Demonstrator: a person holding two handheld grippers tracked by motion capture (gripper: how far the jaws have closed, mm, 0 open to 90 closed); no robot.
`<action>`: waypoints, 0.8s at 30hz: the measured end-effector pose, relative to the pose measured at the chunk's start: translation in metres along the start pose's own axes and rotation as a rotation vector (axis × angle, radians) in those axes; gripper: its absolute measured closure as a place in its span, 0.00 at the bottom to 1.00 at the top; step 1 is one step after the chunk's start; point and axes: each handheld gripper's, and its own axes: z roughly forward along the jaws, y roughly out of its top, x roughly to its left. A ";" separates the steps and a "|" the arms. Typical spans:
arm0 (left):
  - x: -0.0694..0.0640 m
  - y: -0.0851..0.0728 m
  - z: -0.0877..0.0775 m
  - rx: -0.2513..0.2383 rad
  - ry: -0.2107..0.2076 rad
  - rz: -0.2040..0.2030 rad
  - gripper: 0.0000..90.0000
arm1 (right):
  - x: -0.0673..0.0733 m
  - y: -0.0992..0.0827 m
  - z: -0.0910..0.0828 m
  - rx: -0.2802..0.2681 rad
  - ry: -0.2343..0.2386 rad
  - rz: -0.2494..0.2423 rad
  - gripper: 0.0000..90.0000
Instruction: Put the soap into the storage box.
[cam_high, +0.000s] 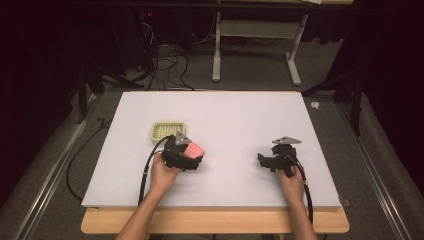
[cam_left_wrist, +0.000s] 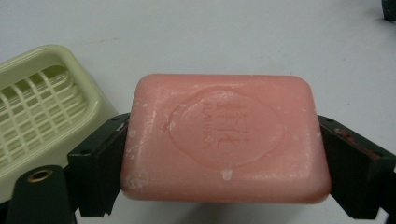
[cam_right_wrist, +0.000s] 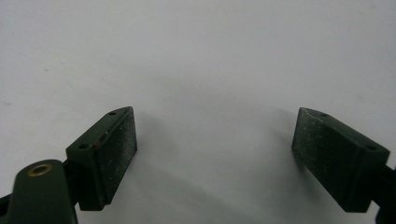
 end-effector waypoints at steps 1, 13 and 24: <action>0.000 0.000 0.000 0.000 0.000 0.000 0.15 | 0.000 0.000 0.000 0.000 0.000 0.000 0.16; 0.013 -0.006 -0.010 -0.003 0.034 -0.031 0.15 | 0.000 0.000 0.000 0.000 0.000 0.000 0.16; 0.025 -0.009 -0.018 -0.003 0.074 -0.057 0.15 | 0.000 0.000 0.000 0.000 0.000 0.000 0.16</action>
